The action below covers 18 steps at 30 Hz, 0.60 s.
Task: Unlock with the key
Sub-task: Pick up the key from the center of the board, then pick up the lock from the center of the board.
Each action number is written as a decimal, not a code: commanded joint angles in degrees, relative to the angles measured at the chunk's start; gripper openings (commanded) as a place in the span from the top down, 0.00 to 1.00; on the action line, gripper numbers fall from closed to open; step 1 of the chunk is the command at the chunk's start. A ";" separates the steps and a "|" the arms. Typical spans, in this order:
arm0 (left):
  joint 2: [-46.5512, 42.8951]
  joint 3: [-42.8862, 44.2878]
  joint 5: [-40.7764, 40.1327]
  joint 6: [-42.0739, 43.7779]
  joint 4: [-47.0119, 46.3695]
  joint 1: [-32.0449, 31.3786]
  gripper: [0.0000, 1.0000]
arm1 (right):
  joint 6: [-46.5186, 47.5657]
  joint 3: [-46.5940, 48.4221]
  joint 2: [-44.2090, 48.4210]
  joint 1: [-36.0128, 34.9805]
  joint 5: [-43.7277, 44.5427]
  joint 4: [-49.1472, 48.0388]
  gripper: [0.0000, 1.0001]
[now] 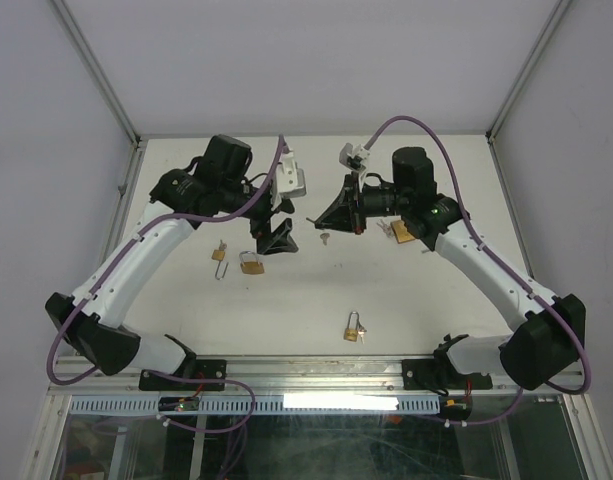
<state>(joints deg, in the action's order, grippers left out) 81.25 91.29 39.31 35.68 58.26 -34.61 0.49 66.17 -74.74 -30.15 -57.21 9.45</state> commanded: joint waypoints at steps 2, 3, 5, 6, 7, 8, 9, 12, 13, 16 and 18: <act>-1.15 -1.77 -1.14 5.90 1.37 6.08 0.01 | -0.96 2.39 2.24 1.22 5.50 8.75 1.00; -0.04 -1.84 -1.87 9.63 4.72 6.92 0.01 | -1.17 2.18 2.54 1.23 6.62 9.87 1.00; 2.76 -3.95 -6.04 16.07 9.76 7.18 0.01 | -1.48 1.15 3.26 1.19 8.31 10.96 1.00; 3.36 -5.63 -8.41 17.61 10.83 7.17 0.01 | -1.72 0.52 3.71 1.21 8.82 10.95 1.00; 3.54 -7.74 -11.23 18.59 11.00 7.19 0.01 | -1.99 -0.19 4.24 1.23 9.22 10.34 1.00; 3.51 -9.90 -13.00 19.66 10.68 7.21 0.01 | -2.63 -0.93 4.67 1.24 9.42 9.56 1.00; 3.36 -11.98 -14.51 21.09 10.40 7.19 0.01 | -3.19 -1.57 5.09 1.20 9.59 9.01 1.00; 2.45 -16.90 -17.21 24.19 7.44 6.99 0.01 | -4.08 -3.11 5.88 1.22 10.38 8.05 1.00; 2.33 -18.51 -18.27 25.25 6.26 6.69 0.01 | -4.29 -3.49 5.98 1.23 10.51 7.87 1.00; 2.30 -24.31 -22.97 27.36 1.06 5.14 0.01 | -5.10 -4.11 5.97 1.22 10.37 7.15 1.00; 2.18 -27.87 -25.01 27.08 -3.72 4.84 0.01 | -5.52 -4.16 5.99 1.19 10.08 6.54 1.00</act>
<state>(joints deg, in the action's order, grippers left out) 85.47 68.10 20.32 58.35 63.42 -28.51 -3.18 62.13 -70.48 -29.02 -47.59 19.14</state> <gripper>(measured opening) 0.990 0.007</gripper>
